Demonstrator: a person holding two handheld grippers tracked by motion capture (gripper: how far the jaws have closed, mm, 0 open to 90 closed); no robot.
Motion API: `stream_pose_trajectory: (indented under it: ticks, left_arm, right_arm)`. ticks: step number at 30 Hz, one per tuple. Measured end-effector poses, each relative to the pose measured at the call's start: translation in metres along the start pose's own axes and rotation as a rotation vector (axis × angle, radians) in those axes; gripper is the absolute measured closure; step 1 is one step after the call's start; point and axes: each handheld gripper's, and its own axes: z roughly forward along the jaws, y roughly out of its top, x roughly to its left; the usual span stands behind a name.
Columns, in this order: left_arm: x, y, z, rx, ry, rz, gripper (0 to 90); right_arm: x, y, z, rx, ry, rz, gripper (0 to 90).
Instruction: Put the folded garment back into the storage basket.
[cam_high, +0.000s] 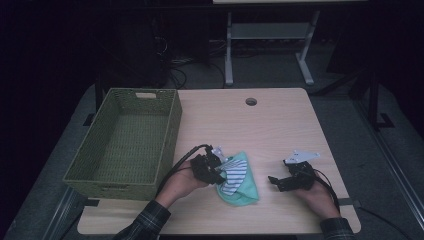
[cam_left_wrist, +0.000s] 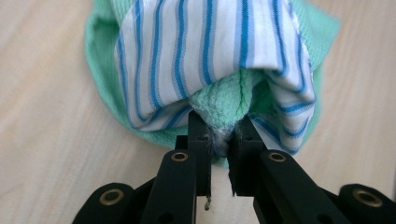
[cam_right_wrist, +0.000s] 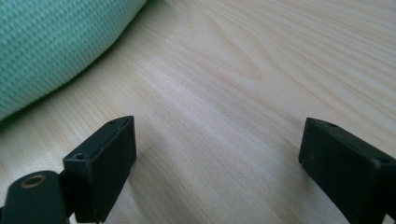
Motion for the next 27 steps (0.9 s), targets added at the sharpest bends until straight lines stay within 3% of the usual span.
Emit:
stream_pose_trajectory:
  ticks: [17, 27]
  left_arm:
    - [0.009, 0.016, -0.070, -0.101, 0.042, -0.019, 81.1]
    - [0.019, 0.015, -0.107, -0.135, 0.070, -0.035, 81.1]
  right_arm:
    - [0.000, 0.000, 0.000, -0.001, 0.000, 0.001, 10.9]
    - [0.000, 0.000, 0.000, 0.000, 0.000, 0.000, 10.8]
